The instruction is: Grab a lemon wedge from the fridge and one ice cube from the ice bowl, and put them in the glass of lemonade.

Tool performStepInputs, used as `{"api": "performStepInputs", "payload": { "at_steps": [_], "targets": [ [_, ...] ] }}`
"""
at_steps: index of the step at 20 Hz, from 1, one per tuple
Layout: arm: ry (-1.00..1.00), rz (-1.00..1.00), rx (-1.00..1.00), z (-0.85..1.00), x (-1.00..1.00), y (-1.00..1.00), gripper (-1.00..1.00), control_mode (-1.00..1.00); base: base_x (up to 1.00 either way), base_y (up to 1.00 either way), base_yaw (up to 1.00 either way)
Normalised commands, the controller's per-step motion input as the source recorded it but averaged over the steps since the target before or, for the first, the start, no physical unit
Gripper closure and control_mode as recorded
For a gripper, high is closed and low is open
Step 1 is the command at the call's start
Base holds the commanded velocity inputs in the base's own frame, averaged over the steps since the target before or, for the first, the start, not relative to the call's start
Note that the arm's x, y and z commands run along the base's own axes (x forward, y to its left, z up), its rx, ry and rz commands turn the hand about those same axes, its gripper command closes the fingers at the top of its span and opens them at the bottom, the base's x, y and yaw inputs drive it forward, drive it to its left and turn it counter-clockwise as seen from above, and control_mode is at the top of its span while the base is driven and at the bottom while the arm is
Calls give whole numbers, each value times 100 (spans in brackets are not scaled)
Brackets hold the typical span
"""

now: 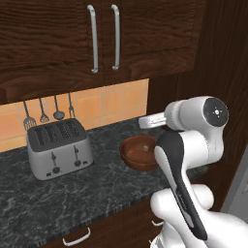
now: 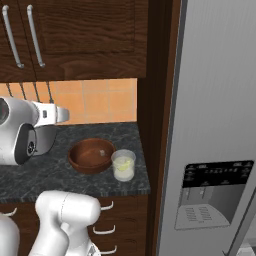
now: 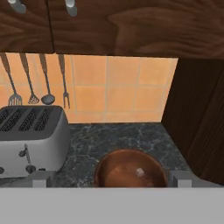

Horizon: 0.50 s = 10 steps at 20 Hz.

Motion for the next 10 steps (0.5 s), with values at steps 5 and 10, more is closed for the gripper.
{"api": "performStepInputs", "payload": {
  "at_steps": [5, 10],
  "targets": [
    [-15, 1, 0, 0, 0, 34, -100, -100, 0, 0, 0],
    [1, 1, 0, 12, -7, 26, -100, -100, 0, 0, 0]
  ]
}}
